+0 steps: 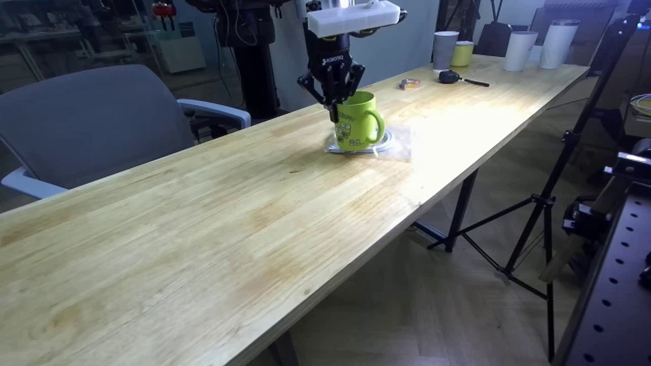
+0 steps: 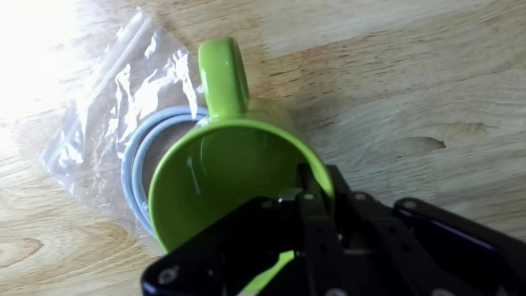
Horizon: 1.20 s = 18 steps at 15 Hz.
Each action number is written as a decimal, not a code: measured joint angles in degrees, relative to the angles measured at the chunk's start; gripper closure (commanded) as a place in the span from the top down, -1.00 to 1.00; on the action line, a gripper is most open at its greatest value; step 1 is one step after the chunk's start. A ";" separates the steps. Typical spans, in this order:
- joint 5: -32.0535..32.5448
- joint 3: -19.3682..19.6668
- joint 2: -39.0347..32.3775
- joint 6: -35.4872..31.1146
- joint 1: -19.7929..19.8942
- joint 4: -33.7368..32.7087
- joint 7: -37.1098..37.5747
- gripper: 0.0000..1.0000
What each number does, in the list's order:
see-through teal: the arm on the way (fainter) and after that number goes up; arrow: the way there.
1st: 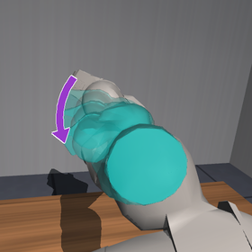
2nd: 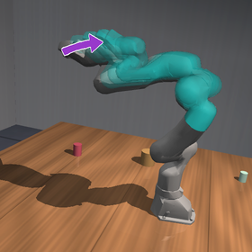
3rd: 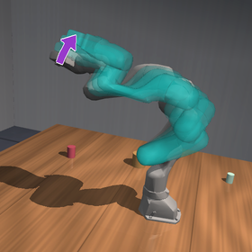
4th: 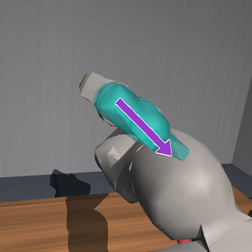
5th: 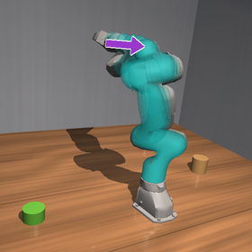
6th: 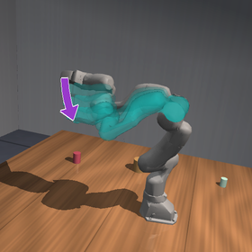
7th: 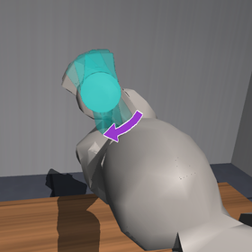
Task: Put the mug on the plastic
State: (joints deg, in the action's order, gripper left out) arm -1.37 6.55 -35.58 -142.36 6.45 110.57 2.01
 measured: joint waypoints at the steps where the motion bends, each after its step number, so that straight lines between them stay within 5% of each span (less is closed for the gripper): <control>1: 0.04 0.09 0.00 -0.10 0.27 0.05 -0.04 -0.95; 18: 0.54 1.54 -1.03 -2.51 3.58 -0.10 -4.29 -0.95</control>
State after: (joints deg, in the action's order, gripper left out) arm -0.83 8.09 -36.61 -144.87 10.04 110.47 -2.28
